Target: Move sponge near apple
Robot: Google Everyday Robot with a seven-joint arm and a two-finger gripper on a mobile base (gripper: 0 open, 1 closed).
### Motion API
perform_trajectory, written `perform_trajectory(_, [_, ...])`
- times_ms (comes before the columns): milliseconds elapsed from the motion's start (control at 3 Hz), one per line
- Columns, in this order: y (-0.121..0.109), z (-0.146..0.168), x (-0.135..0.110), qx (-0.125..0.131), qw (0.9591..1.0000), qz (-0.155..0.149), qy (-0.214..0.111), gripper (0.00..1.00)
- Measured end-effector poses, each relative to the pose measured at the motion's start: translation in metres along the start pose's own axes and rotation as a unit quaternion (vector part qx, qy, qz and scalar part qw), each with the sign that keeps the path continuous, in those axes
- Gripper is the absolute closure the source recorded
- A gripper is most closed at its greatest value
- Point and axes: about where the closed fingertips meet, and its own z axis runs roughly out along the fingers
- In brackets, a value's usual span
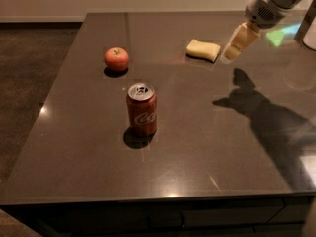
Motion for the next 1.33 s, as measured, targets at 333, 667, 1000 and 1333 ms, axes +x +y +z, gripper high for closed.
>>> perform_trajectory(333, [-0.03,0.041,0.001,0.003,0.9989,0.046,-0.002,0.0])
perform_trajectory(667, [-0.046,0.078,0.001,0.003,0.9952,0.097,-0.012,0.0])
perform_trajectory(1000, [-0.058,0.104,-0.005,0.007,0.989,0.145,-0.029,0.0])
perform_trajectory(1333, [-0.063,0.124,-0.017,0.011,0.9832,0.178,-0.041,0.0])
